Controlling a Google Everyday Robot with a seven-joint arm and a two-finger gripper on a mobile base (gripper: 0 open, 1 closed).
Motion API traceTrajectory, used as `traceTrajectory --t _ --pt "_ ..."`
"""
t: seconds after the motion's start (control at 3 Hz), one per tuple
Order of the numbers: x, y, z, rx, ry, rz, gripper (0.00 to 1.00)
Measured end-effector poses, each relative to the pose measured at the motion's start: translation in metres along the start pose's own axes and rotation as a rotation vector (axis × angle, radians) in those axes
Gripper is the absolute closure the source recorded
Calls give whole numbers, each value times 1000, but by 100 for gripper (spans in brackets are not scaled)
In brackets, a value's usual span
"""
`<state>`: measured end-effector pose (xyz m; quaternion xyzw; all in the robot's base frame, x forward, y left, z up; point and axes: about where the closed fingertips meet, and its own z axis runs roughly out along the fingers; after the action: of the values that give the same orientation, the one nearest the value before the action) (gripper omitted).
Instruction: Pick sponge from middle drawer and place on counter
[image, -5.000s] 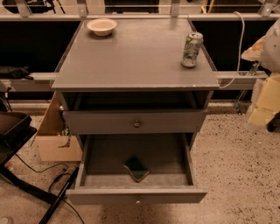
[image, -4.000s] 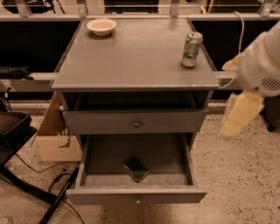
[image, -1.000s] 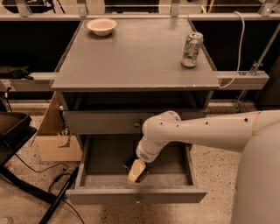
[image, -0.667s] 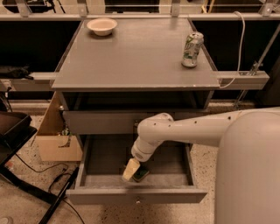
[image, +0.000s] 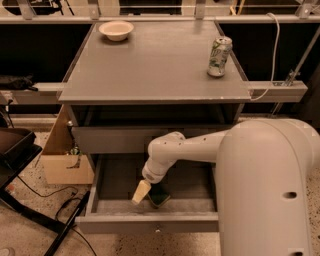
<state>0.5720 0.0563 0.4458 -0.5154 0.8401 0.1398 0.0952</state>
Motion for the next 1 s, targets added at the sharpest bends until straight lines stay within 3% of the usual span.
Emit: traceTrajectory --t 0.67,1.0 --pt "4 -26 32 24 2 46 0" --pt "31 -31 53 76 -8 72 0"
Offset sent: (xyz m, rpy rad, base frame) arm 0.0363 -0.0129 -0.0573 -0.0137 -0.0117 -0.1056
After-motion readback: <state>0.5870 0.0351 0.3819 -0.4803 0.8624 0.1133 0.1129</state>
